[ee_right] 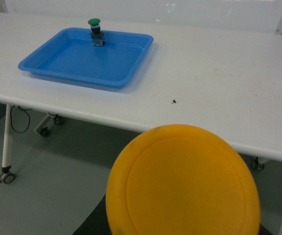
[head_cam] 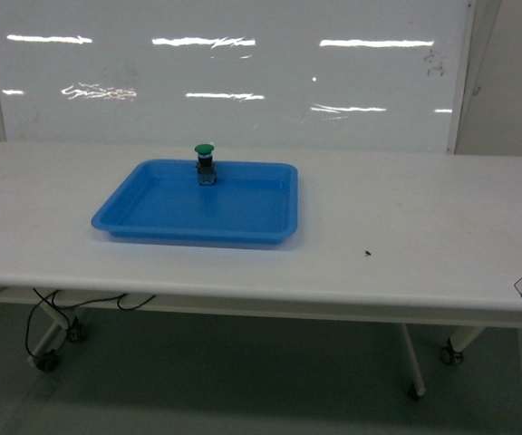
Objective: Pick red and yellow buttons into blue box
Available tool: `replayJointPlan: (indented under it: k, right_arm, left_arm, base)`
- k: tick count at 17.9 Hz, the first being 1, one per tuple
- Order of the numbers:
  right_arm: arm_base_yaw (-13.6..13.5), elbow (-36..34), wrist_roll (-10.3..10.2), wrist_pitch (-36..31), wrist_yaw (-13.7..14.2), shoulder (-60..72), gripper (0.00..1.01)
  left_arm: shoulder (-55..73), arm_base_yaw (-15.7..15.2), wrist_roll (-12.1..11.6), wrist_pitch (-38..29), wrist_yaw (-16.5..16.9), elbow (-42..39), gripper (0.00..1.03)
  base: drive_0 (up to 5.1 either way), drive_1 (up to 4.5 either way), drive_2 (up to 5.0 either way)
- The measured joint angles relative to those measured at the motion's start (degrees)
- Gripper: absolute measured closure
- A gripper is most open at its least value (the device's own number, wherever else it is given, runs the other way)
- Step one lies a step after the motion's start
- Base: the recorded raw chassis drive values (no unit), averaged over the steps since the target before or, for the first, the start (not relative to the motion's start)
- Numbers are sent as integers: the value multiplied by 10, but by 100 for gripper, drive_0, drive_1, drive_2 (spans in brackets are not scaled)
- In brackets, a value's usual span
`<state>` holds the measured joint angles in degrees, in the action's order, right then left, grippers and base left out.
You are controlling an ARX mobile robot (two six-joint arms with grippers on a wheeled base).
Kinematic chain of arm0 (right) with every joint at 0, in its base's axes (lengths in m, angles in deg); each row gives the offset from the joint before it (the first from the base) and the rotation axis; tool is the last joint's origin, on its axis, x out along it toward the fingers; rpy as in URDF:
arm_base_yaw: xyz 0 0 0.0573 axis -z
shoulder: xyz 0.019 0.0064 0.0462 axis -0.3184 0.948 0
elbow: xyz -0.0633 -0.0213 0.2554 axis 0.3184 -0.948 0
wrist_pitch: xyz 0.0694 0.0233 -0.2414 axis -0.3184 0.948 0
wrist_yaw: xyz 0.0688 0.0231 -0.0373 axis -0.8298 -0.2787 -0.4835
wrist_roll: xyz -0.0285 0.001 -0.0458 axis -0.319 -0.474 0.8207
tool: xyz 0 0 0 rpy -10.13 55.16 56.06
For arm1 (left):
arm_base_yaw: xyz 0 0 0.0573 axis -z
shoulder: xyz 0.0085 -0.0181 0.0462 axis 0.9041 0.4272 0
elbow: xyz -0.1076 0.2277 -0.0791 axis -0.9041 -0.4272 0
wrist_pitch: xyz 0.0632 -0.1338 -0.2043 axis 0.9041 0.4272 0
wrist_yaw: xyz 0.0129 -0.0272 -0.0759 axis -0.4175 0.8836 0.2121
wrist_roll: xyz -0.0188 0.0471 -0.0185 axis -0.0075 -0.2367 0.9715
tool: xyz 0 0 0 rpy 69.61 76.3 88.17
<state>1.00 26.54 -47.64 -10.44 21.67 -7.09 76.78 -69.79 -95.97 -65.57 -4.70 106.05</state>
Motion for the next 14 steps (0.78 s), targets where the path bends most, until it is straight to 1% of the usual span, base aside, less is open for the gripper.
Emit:
replayJointPlan:
  k: [14]
  right_arm:
    - [0,0,0,0,0,0,75]
  left_arm:
    - [0,0,0,-1,0,0,80]
  base:
    - [-6,-418,406]
